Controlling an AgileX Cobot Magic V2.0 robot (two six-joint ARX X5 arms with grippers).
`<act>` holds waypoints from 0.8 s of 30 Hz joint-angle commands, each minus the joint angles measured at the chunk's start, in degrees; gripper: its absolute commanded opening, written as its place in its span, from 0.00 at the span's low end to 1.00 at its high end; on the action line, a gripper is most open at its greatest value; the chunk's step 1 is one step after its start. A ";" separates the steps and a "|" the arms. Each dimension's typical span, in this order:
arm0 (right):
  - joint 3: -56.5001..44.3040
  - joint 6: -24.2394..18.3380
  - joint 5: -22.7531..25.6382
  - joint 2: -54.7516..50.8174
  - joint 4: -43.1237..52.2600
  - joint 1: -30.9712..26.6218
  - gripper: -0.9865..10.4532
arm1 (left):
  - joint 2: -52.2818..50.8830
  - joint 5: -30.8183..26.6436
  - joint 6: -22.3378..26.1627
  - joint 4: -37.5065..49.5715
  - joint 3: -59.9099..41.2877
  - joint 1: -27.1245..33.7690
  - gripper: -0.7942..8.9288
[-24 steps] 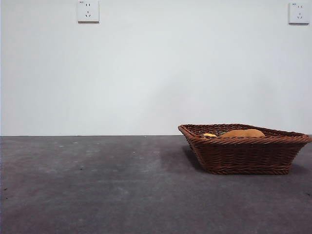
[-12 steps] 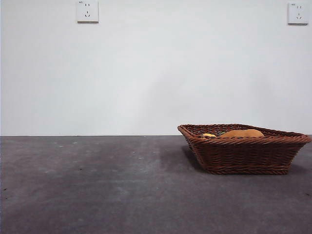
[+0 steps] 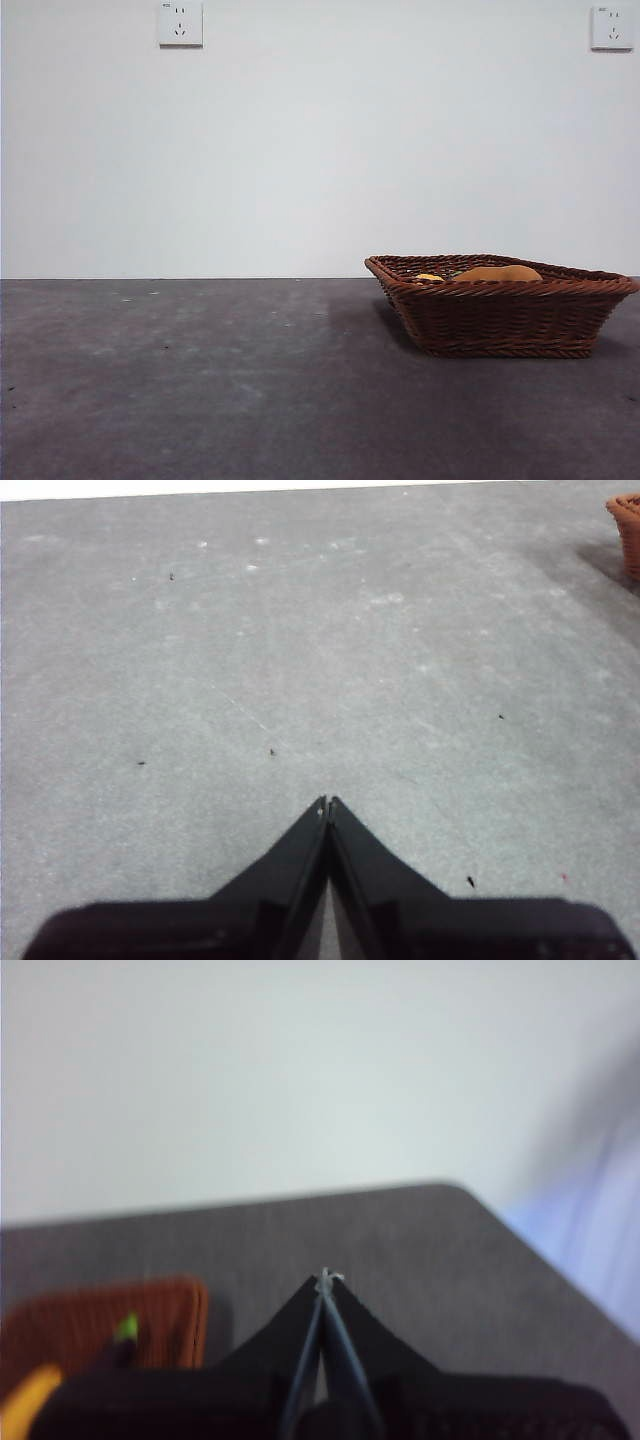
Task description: Help me put the vegetables on the table into the basket
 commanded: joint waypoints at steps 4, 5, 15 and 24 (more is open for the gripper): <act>-21.57 0.76 -0.96 -15.91 0.33 0.02 0.09 | 0.57 -0.17 -0.35 0.50 -0.57 0.13 0.08; -24.06 0.83 -0.92 -17.84 0.37 0.02 0.09 | 0.74 -0.17 -0.35 0.52 -0.57 0.13 0.08; -32.37 0.81 -0.92 -23.76 4.57 0.11 0.09 | 0.74 -0.15 -0.35 0.52 -0.57 0.13 0.08; -32.37 0.81 -0.90 -23.69 4.50 0.09 0.09 | 0.74 -0.15 -0.35 0.52 -0.57 0.13 0.08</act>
